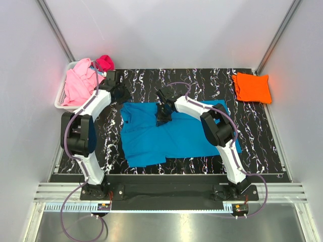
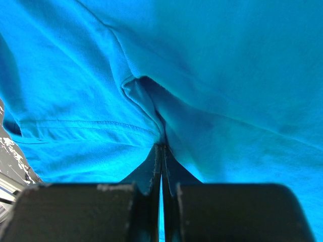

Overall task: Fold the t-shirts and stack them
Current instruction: Fold the tshirt

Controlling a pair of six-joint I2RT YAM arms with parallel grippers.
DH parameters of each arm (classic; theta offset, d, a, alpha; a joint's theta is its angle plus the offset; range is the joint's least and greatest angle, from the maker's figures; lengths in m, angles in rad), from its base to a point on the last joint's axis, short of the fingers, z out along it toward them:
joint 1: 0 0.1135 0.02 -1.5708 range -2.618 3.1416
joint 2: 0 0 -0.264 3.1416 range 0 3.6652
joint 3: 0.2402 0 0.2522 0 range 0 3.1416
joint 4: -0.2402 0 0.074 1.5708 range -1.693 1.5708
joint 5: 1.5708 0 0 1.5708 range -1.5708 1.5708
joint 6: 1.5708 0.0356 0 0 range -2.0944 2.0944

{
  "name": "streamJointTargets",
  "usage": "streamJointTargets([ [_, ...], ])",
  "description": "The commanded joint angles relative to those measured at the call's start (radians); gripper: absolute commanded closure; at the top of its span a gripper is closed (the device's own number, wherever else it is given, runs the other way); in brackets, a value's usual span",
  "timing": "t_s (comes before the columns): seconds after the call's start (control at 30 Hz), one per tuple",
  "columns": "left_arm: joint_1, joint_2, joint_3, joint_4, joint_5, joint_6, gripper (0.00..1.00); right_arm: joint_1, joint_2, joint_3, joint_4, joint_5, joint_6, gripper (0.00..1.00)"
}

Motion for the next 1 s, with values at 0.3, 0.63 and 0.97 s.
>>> streamJointTargets([
  [0.3,0.003,0.1,0.048,0.048,0.107,-0.034,0.66,0.003,-0.013,-0.014,-0.018,0.029,-0.013,1.0],
  [0.63,0.003,0.15,0.109,-0.112,-0.177,-0.034,0.71,0.003,-0.006,-0.02,-0.025,0.037,-0.01,1.0],
  [0.97,0.003,0.23,0.204,-0.209,-0.306,-0.01,0.71,0.003,0.002,-0.029,-0.048,0.05,-0.002,1.0],
])
